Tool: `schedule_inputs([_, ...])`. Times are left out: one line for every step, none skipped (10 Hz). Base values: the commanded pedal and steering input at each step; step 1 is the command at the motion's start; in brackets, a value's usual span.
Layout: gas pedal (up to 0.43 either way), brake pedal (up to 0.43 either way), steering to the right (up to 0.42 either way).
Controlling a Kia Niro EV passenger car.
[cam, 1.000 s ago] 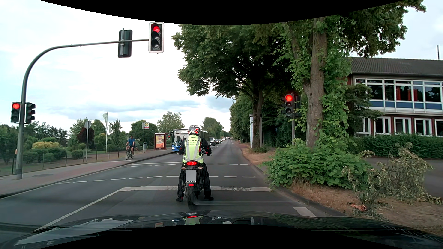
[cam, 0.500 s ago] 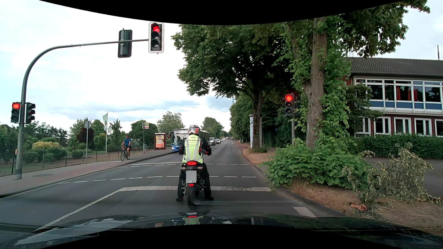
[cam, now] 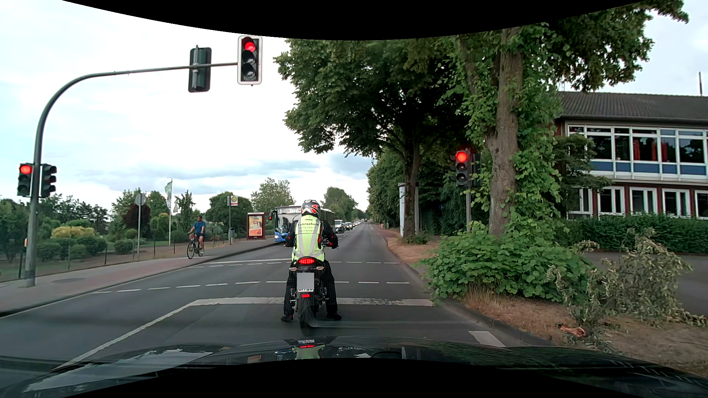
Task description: Follow the waypoints while adhering to traffic rules and regulations
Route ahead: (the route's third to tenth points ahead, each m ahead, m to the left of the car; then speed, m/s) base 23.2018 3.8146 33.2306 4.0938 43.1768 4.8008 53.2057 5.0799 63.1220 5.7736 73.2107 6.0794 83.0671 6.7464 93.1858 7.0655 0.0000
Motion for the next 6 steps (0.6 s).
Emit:
schedule_inputs([0.000,0.000,-0.016])
schedule_inputs([0.000,0.000,-0.016])
schedule_inputs([0.000,0.000,-0.016])
schedule_inputs([0.000,0.000,-0.016])
schedule_inputs([0.000,0.000,-0.016])
schedule_inputs([0.000,0.000,-0.016])
